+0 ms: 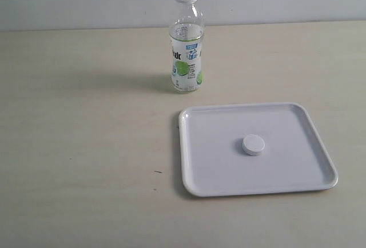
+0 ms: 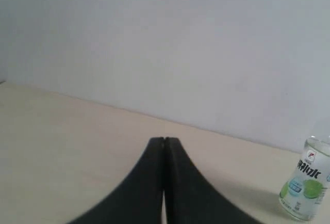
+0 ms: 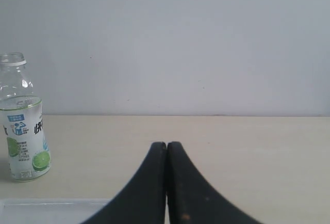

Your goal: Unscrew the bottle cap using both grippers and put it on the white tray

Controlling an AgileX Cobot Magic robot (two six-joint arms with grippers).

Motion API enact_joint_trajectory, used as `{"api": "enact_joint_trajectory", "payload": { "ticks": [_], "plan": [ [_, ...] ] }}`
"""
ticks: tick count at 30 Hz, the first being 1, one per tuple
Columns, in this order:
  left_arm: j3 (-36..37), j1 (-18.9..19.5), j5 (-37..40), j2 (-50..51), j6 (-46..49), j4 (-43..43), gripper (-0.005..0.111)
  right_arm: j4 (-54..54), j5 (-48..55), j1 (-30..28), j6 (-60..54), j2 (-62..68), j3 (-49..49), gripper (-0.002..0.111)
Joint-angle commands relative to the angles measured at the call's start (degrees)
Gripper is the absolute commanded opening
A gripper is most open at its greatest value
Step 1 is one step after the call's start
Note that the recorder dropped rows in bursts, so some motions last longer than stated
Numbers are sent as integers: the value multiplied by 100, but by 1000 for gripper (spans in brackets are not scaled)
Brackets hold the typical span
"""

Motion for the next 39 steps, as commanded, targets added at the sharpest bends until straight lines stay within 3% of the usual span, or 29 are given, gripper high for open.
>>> {"api": "enact_joint_trajectory", "payload": {
  "ticks": [1, 39],
  "plan": [
    [20, -28, 54, -36, 238, -34, 0, 0, -7, -39, 0, -33, 26, 0],
    [20, -28, 287, -36, -66, -34, 0, 0, -7, -39, 0, -33, 26, 0]
  ]
}}
